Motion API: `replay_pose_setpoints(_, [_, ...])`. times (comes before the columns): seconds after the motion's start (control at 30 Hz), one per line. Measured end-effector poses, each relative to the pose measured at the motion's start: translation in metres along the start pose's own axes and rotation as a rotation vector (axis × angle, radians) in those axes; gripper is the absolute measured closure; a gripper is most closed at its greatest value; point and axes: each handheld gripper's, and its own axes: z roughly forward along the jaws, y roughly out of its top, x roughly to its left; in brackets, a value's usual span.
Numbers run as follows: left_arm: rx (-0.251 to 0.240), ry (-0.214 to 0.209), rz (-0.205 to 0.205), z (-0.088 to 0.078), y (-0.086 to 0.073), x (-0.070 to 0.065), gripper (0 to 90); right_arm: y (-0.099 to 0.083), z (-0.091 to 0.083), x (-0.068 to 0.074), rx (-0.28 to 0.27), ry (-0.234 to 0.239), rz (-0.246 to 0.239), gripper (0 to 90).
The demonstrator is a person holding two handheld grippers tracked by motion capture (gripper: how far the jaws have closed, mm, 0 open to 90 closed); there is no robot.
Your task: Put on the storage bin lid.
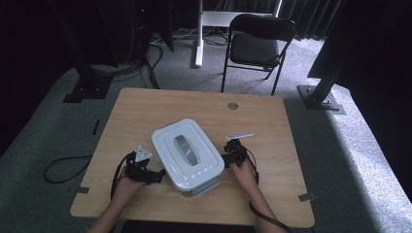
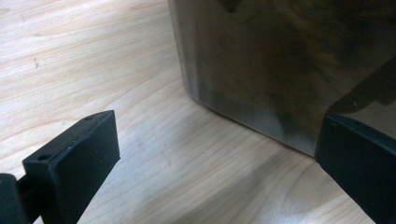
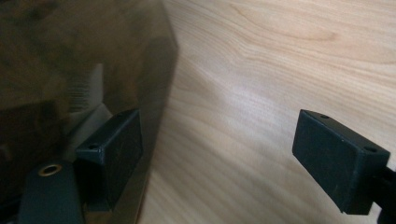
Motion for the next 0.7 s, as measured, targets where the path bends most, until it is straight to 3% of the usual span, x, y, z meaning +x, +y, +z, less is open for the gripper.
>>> replay_pose_setpoints(0.2, [-0.003, -0.009, 0.011, 0.005, 0.007, -0.005, 0.5, -0.011, -0.011, 0.004, -0.018, -0.042, -0.009, 15.9])
replay_pose_setpoints(0.33, [-0.006, -0.010, 0.020, 0.008, 0.009, -0.007, 0.5, -0.021, -0.019, 0.008, -0.063, -0.075, -0.012, 16.2])
replay_pose_setpoints(0.5, [-0.008, -0.009, 0.021, 0.011, 0.013, -0.008, 0.5, -0.031, -0.024, 0.010, -0.068, -0.077, 0.014, 16.2])
replay_pose_setpoints(0.7, [0.006, -0.025, 0.028, 0.015, 0.017, -0.005, 0.5, -0.037, -0.030, 0.014, -0.062, -0.087, -0.003, 17.3])
